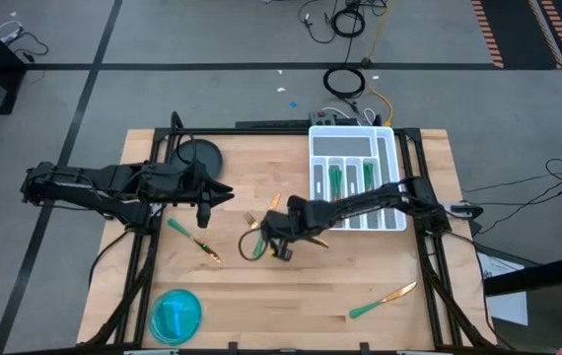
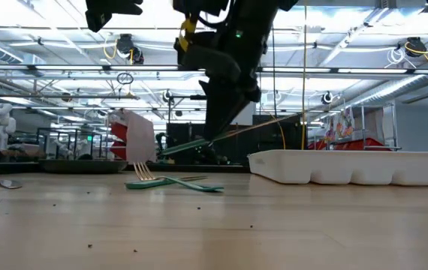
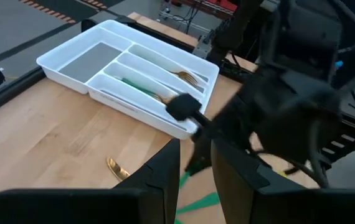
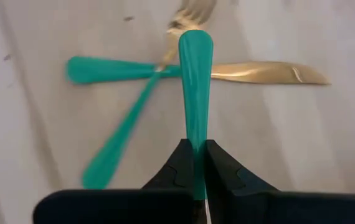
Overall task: Sort silverware
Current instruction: Put the green knife into the silverware tray
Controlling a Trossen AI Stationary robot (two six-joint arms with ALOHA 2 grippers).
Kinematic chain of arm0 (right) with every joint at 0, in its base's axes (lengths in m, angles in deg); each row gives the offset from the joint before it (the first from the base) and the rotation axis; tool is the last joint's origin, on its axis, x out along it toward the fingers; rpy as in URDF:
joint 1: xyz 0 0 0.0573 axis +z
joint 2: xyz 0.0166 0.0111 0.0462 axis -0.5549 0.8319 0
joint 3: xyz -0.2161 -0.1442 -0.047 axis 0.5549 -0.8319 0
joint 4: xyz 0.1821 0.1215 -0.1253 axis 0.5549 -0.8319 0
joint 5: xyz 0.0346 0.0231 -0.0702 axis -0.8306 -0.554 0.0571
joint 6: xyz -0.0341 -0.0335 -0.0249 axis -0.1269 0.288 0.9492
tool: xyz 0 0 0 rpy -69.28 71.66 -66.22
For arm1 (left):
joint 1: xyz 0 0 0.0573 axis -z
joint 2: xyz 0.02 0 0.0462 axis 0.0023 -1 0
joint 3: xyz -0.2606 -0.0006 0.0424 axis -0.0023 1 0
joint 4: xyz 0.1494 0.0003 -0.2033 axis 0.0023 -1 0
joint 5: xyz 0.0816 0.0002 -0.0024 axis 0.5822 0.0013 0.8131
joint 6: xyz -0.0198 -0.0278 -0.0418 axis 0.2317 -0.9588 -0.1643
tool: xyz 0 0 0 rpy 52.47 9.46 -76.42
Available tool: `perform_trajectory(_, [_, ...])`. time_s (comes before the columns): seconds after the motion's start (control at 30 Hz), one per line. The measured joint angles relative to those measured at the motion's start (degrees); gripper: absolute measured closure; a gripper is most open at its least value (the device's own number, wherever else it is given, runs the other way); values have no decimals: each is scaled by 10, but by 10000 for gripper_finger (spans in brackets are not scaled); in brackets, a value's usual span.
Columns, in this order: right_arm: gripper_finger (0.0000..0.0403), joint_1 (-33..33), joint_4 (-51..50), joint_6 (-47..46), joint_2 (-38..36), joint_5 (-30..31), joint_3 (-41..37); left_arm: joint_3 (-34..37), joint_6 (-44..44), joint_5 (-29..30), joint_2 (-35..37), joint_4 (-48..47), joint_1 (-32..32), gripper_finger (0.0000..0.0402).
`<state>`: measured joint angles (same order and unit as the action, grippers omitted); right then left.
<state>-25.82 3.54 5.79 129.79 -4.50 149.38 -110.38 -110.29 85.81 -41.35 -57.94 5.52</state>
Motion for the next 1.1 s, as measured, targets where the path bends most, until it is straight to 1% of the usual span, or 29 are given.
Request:
perform_trajectory(0.13, [402, -32, -32, -23, -5, 0, 1, 0, 3, 1, 0, -2, 0, 304])
perform_trajectory(0.33, [402, -83, -37, -38, -8, 2, 1, 0, 17, 1, 0, -3, 0, 304])
perform_trajectory(0.57, [402, -124, -46, -54, -10, 2, 1, 0, 18, 1, 0, -7, 0, 304])
perform_trajectory(0.77, [402, -155, -77, -70, -18, 19, 0, 0, 18, 1, 0, -22, 0, 304])
perform_trajectory(0.93, [402, -174, -99, -70, -45, 41, 0, 0, 18, 1, 0, -40, 0, 304])
perform_trajectory(1.0, [403, -184, -112, -70, -66, 54, -1, 0, 18, 1, 0, -42, 0, 304])
perform_trajectory(1.1, [403, -201, -107, -72, -114, 70, -29, 0, 18, 1, 0, -46, 0, 304])
